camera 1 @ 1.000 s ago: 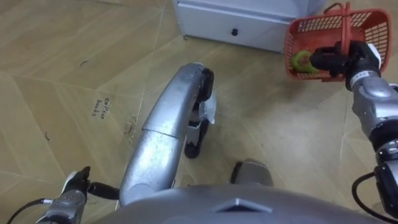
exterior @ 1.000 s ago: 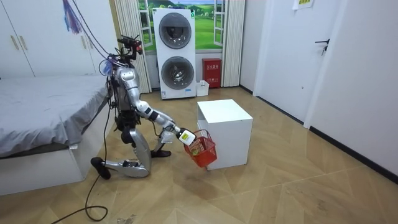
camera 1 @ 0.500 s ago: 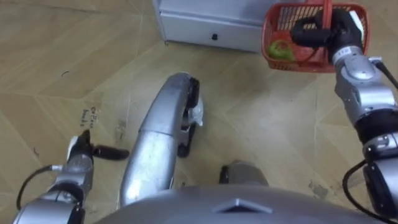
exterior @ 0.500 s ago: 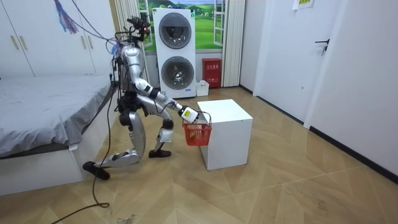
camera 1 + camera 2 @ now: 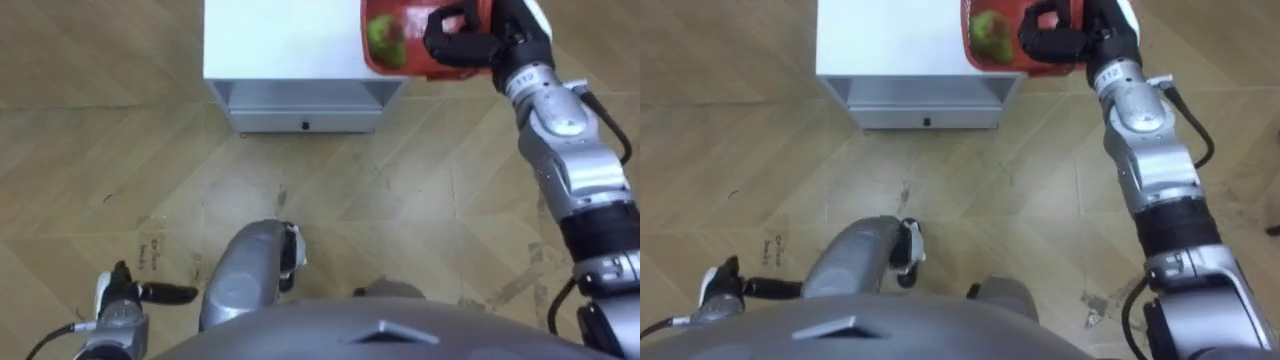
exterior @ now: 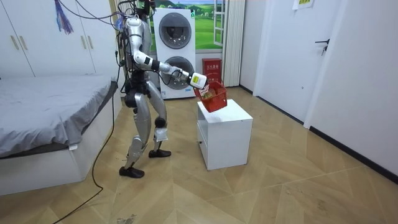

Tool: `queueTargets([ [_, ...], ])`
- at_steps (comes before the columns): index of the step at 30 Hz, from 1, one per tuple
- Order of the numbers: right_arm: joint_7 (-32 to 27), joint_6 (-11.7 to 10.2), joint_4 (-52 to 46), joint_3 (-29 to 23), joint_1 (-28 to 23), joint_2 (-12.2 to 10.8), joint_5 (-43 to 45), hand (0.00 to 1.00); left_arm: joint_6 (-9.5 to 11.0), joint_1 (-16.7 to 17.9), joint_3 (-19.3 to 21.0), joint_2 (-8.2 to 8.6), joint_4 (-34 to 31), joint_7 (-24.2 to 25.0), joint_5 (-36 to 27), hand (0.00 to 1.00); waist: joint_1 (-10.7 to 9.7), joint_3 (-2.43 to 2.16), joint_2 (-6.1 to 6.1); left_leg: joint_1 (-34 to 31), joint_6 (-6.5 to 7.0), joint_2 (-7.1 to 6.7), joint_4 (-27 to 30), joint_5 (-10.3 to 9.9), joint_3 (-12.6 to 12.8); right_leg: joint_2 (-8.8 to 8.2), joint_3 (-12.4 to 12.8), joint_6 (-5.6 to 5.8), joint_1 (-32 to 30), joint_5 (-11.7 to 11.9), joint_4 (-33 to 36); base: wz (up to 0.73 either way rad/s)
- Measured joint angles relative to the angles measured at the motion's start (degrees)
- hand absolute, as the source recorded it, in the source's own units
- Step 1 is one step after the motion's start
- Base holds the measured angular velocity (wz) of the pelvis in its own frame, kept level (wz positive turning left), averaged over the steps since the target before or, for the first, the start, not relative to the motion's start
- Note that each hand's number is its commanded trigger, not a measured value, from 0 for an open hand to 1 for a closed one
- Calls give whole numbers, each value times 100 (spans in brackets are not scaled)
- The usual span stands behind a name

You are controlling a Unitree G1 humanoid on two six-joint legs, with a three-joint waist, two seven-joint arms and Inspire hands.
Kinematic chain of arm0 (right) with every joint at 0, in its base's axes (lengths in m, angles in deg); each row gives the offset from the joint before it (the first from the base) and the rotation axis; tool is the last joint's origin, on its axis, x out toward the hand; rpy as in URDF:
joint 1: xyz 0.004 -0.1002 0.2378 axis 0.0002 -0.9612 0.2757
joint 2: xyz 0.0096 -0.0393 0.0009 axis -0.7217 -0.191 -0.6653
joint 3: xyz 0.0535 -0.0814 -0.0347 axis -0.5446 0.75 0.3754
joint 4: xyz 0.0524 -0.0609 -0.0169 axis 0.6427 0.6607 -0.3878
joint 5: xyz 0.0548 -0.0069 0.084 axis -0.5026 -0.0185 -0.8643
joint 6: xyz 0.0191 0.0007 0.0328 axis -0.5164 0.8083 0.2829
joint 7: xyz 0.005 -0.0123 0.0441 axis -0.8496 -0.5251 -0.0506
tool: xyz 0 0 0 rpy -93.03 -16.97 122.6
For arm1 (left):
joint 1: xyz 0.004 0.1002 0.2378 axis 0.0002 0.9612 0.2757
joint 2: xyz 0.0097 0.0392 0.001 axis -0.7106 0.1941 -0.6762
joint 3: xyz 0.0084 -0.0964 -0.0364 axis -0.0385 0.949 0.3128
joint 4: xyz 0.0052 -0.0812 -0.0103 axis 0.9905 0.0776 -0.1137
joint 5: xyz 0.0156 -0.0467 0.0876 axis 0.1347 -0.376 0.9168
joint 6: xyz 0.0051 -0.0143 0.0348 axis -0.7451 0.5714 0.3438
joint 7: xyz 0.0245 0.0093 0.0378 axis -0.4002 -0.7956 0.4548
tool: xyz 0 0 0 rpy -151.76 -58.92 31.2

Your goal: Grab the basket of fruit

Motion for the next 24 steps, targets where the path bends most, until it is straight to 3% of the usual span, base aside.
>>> queueTargets([
  [6, 329, 80, -395, -89, -78, 0, -4, 100, -171, 288, 247, 8, 33, 102, 256, 0, -5, -1, 3, 416, -127, 42, -299, 162, -65, 59, -89, -132, 434, 117, -283, 4],
  [12, 525, 149, -890, -290, -63, -2, -17, 100, -276, 309, 475, 88, 36, 207, 418, 0, 39, 2, 36, 724, -196, 87, -407, 238, -150, 147, -180, -215, 790, 178, -420, 5],
  [19, 575, 243, -1010, -305, -30, -9, 1, 100, -409, 298, 467, 109, 32, 225, 658, 0, 103, 1, 60, 784, -231, 145, -425, 272, -219, 225, -222, -263, 874, 216, -418, 1],
  [24, 726, 319, -989, -226, 3, -68, -19, 100, -461, 261, 466, 132, 34, 233, 601, 0, 287, 3, 33, 824, -228, 148, -446, 266, -188, 214, -177, -259, 887, 226, -428, -4],
])
